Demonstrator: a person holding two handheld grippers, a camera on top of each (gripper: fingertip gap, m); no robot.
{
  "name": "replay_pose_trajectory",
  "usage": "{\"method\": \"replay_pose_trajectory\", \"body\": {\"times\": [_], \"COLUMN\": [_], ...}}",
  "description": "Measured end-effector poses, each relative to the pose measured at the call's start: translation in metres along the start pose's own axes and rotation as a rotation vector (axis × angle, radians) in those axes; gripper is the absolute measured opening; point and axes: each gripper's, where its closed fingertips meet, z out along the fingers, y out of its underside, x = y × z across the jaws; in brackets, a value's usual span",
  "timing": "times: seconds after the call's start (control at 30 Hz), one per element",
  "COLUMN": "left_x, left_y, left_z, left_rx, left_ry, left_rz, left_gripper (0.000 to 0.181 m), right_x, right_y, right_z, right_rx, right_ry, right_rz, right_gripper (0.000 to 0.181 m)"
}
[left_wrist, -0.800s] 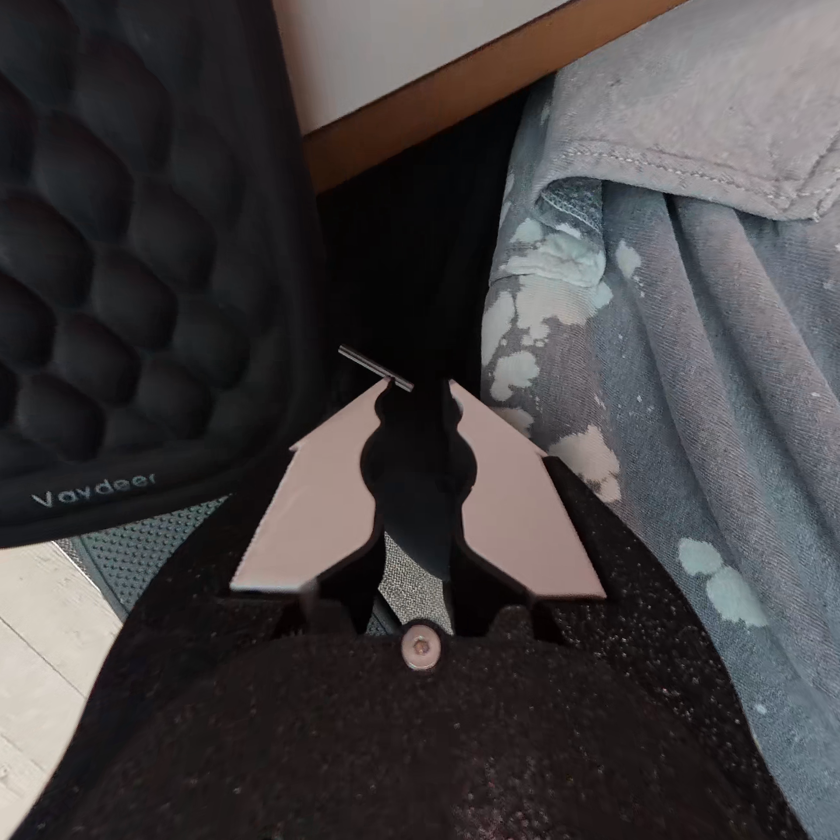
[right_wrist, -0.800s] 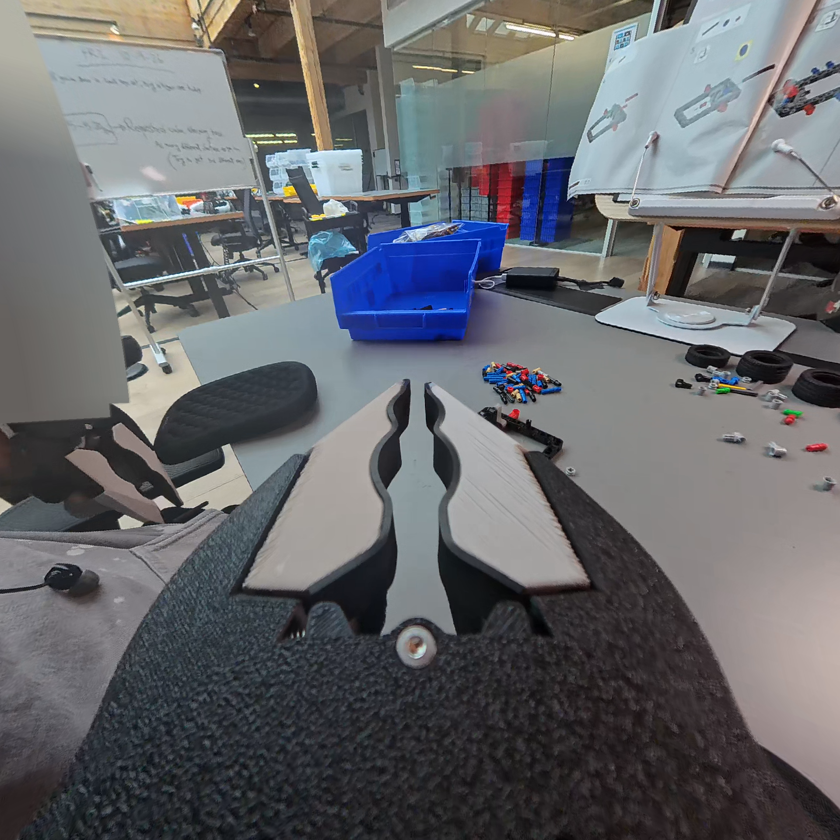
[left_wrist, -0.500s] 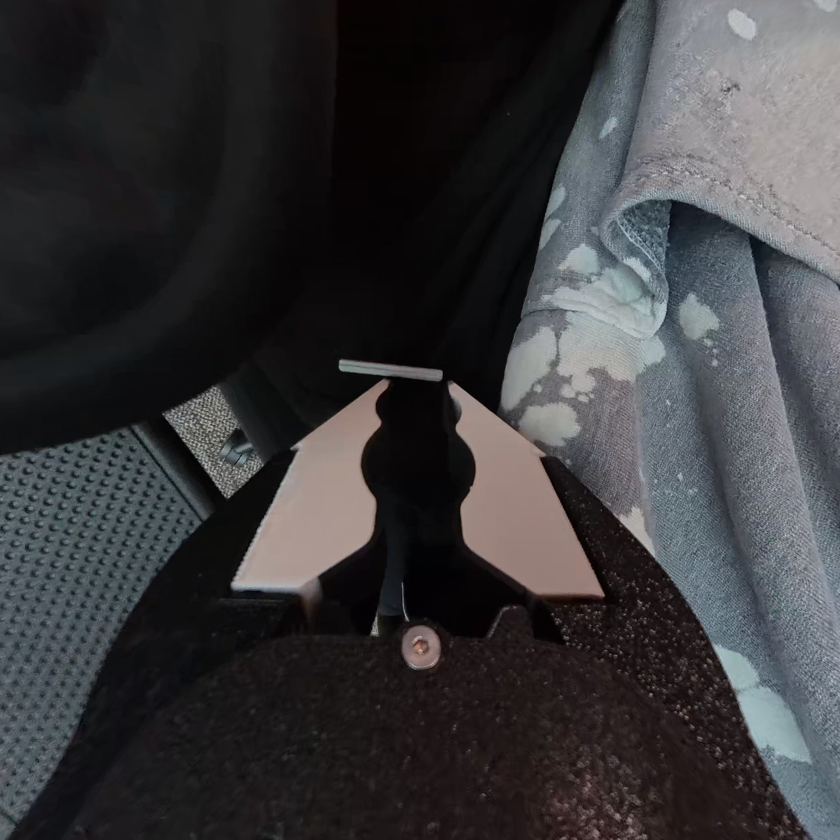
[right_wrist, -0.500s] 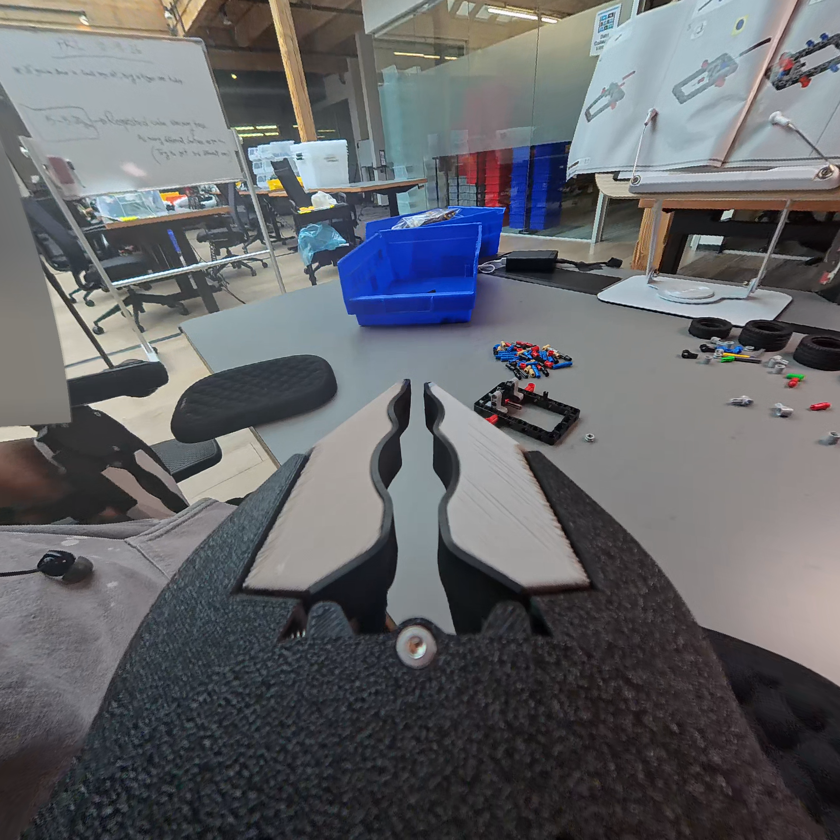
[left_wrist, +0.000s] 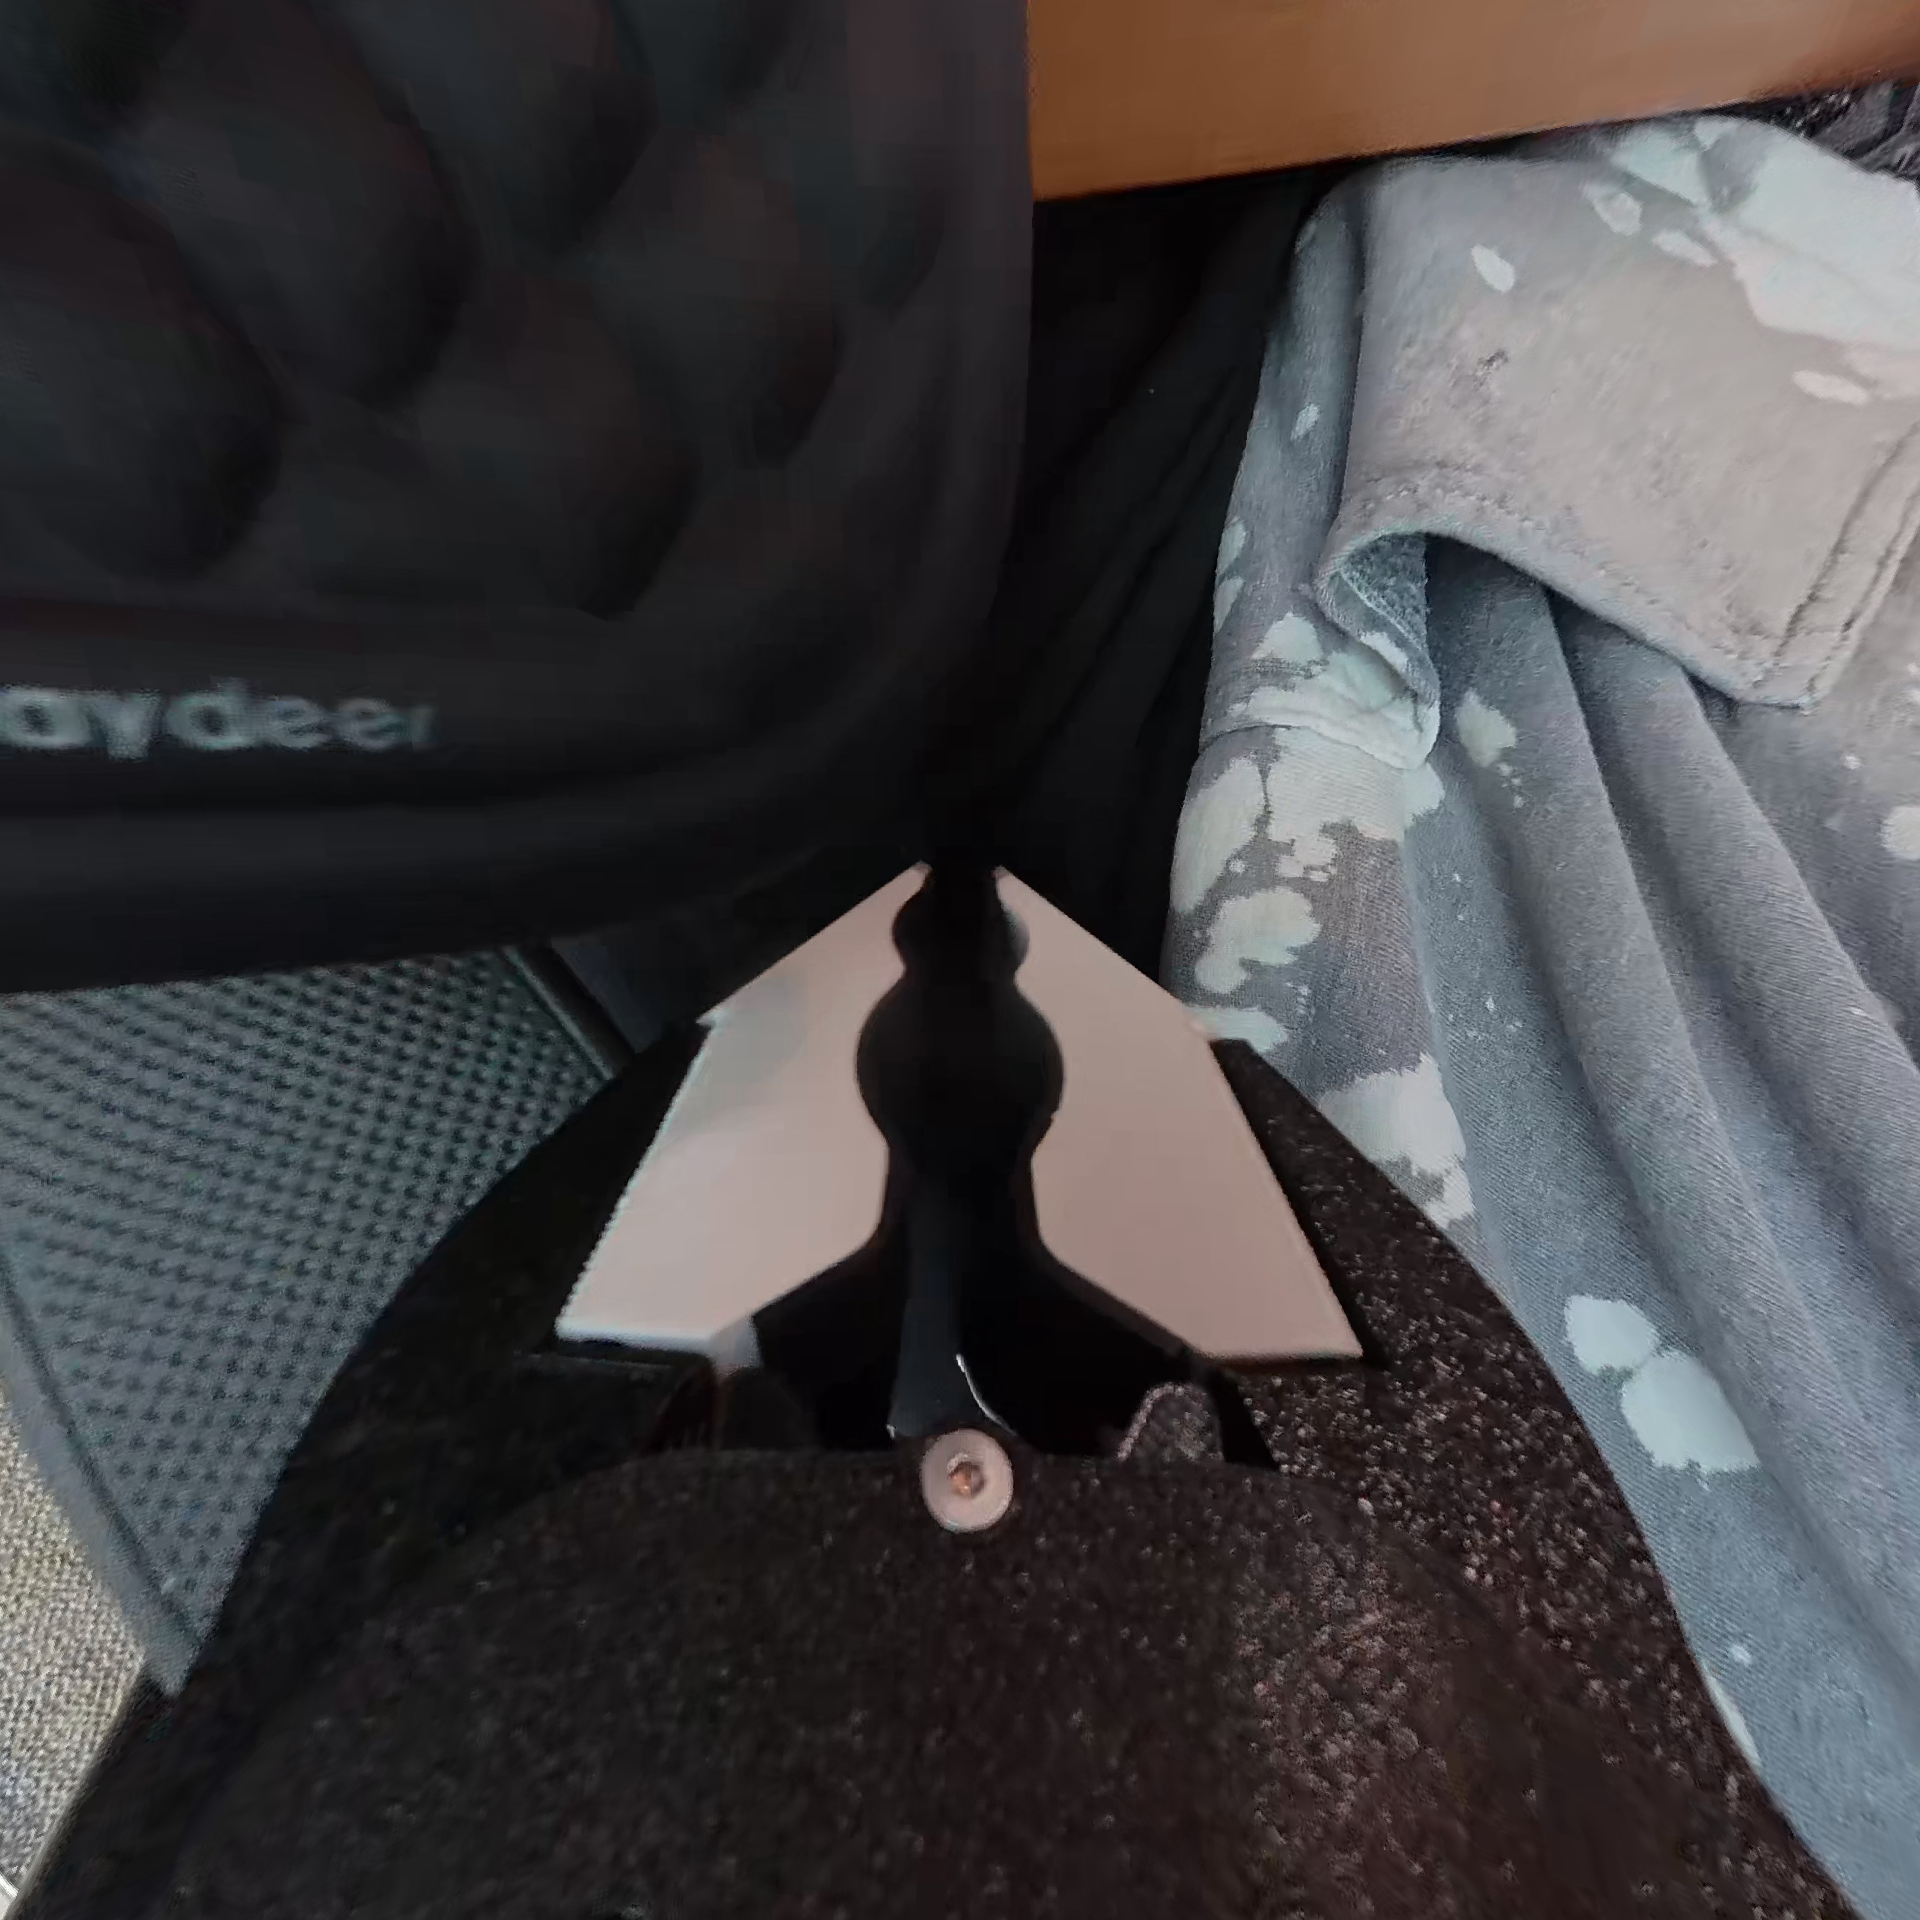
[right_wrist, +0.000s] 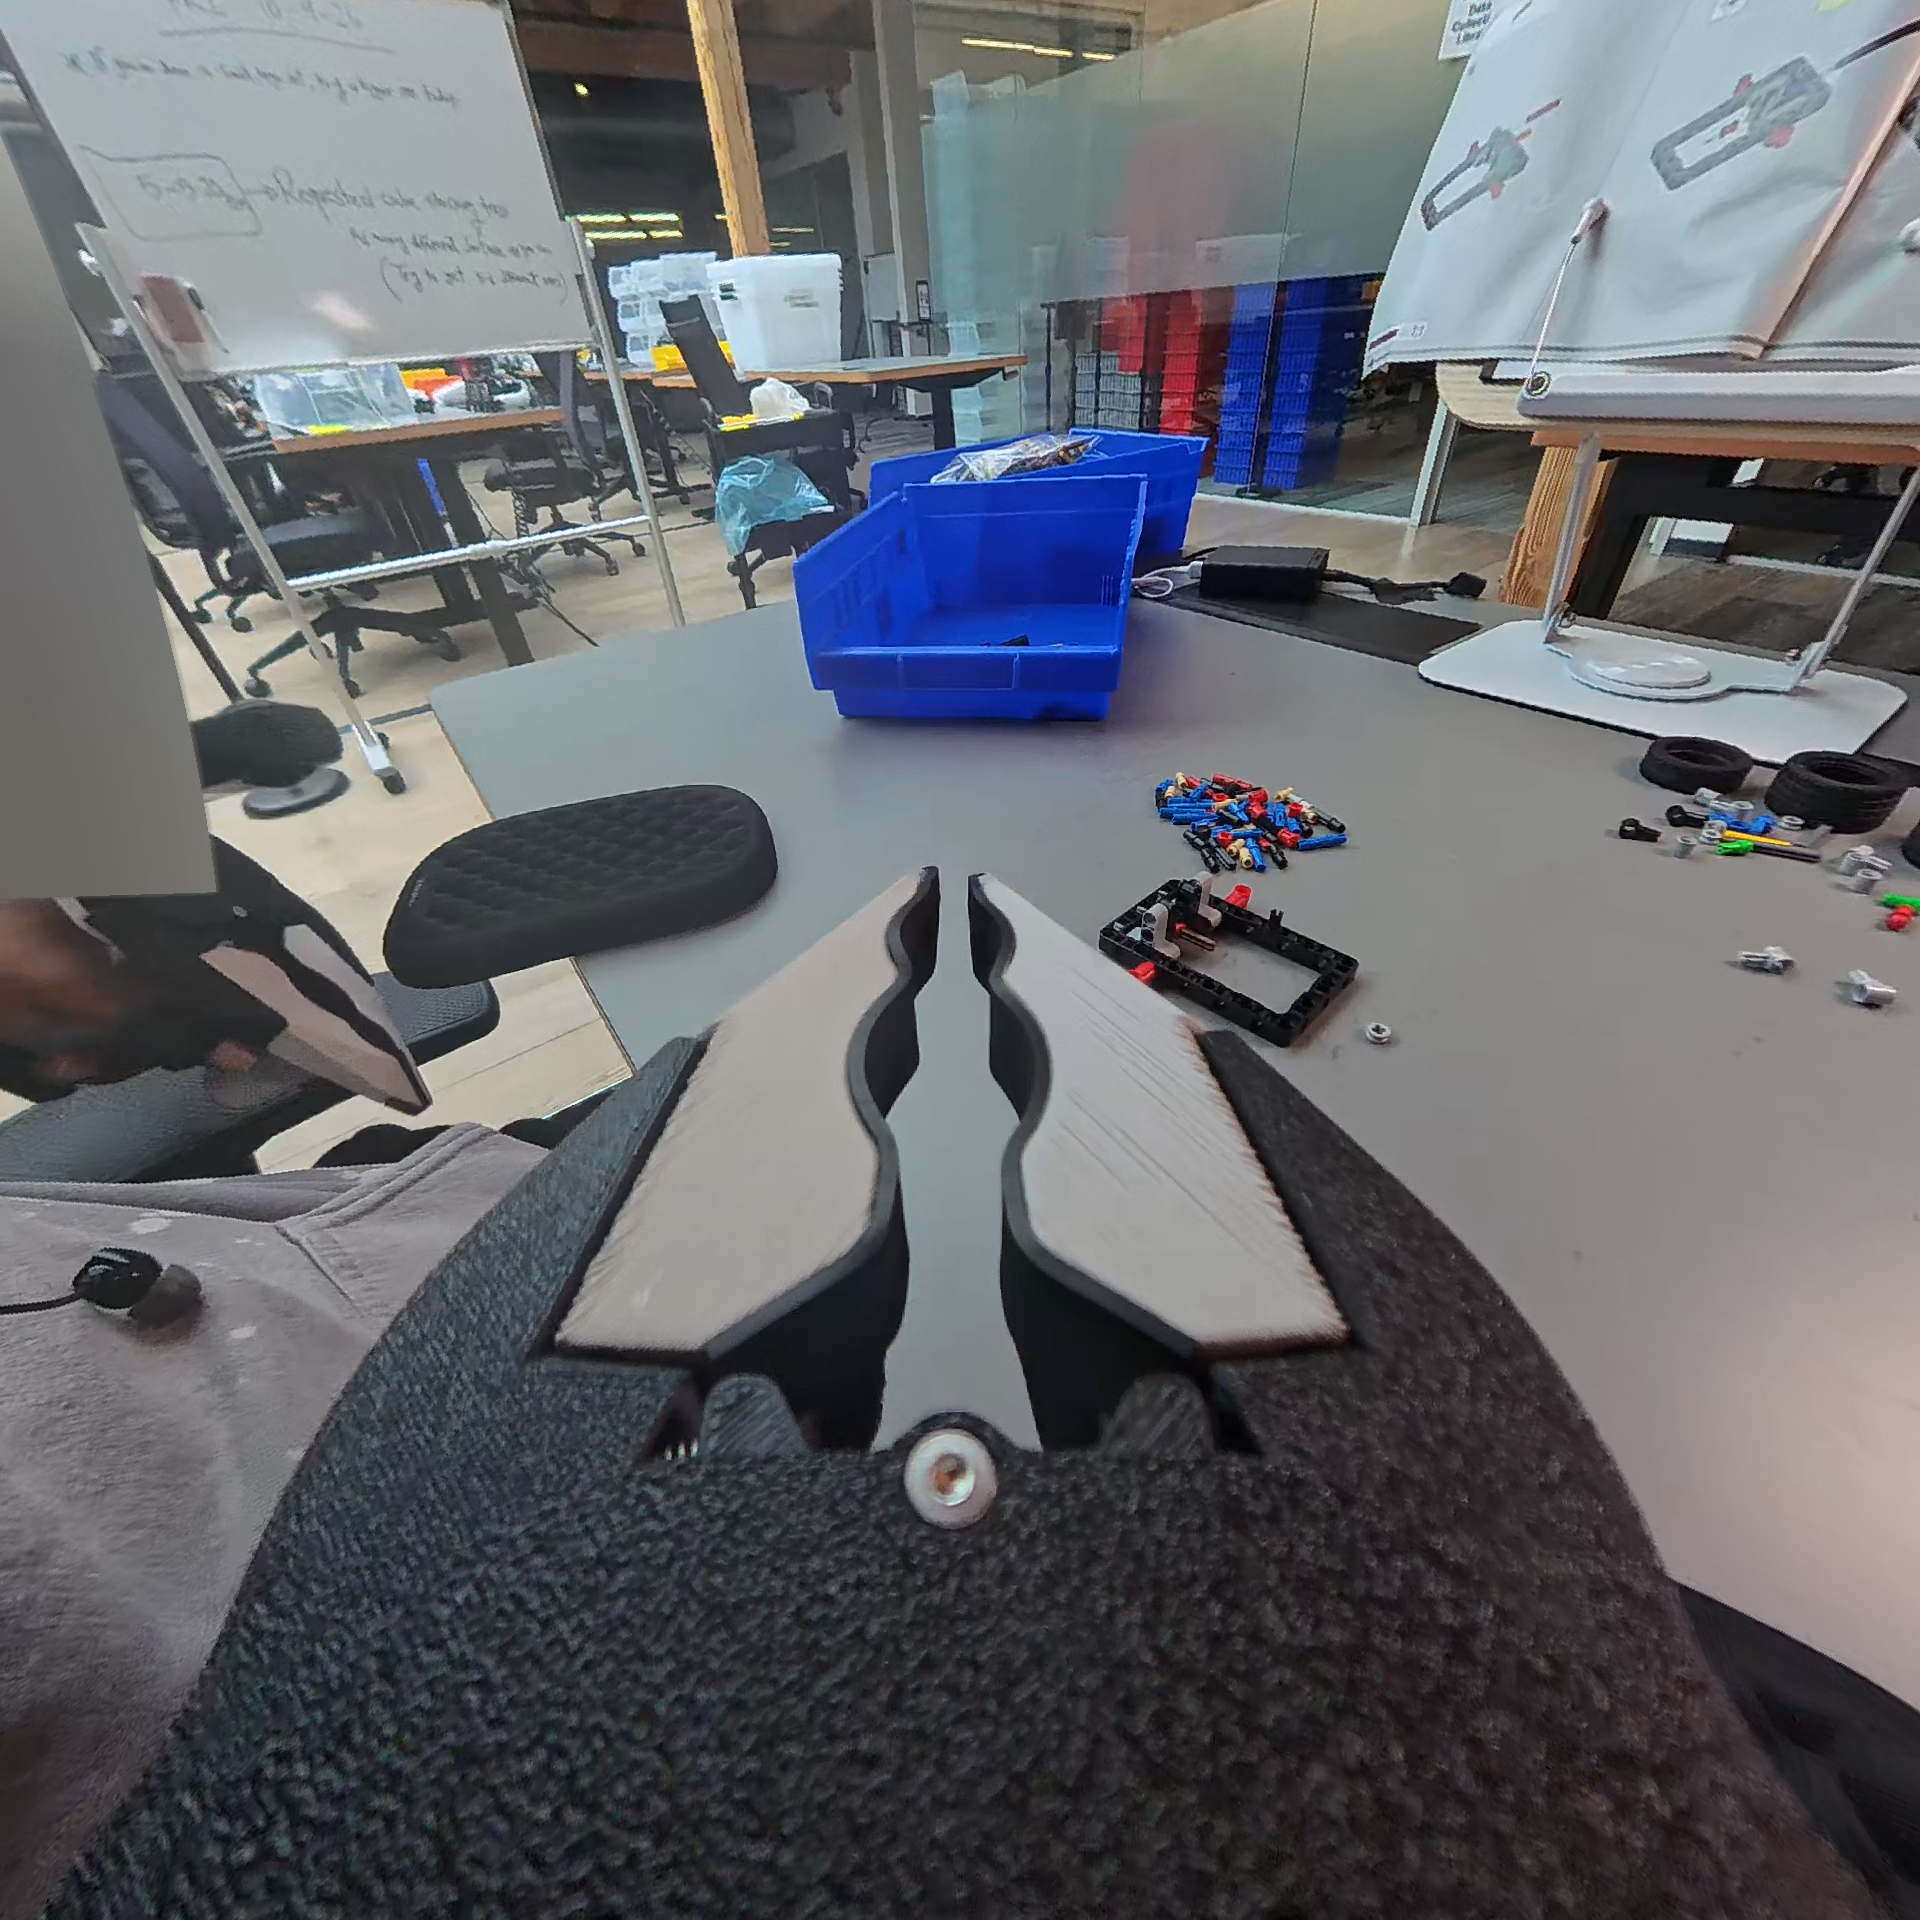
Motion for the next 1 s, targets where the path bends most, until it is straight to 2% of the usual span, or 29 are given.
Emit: {"method": "replay_pose_trajectory", "body": {"times": [0.03, 0.13, 0.33, 0.5, 0.57, 0.6, 0.73, 0.83, 0.9, 1.0], "left_x": [-0.003, -0.011, -0.016, -0.022, -0.024, -0.027, -0.069, -0.103, -0.120, -0.134], "left_y": [-0.007, -0.022, -0.023, -0.033, -0.042, -0.047, -0.064, -0.040, 0.000, 0.077], "left_z": [-0.009, -0.031, -0.045, -0.074, -0.090, -0.100, -0.144, -0.169, -0.171, -0.167], "left_rx": [0.030, 0.069, 0.056, 0.136, 0.200, 0.240, 0.428, 0.542, 0.552, 0.596], "left_ry": [-0.005, -0.014, -0.036, -0.011, -0.006, -0.012, -0.213, -0.379, -0.460, -0.569], "left_rz": [0.008, 0.038, 0.120, 0.206, 0.241, 0.247, 0.185, 0.095, 0.039, -0.056], "left_gripper": [0.000, 0.000, 0.003, 0.001, 0.016, 0.017, 0.044, 0.049, 0.047, 0.038], "right_x": [0.001, 0.004, -0.002, -0.010, -0.011, -0.010, 0.002, 0.018, 0.029, 0.035], "right_y": [0.002, 0.006, 0.006, 0.001, 0.000, -0.001, -0.006, -0.019, -0.029, -0.047], "right_z": [0.001, 0.007, 0.020, 0.030, 0.038, 0.042, 0.060, 0.070, 0.078, 0.097], "right_rx": [-0.006, -0.020, -0.039, -0.058, -0.053, -0.048, -0.016, 0.014, 0.027, 0.051], "right_ry": [-0.003, -0.013, -0.045, -0.069, -0.079, -0.085, -0.069, -0.028, 0.002, 0.021], "right_rz": [0.003, 0.012, -0.004, -0.065, -0.071, -0.070, -0.070, -0.080, -0.104, -0.147], "right_gripper": [0.005, 0.005, 0.005, 0.005, 0.005, 0.005, 0.005, 0.007, 0.007, 0.009]}}
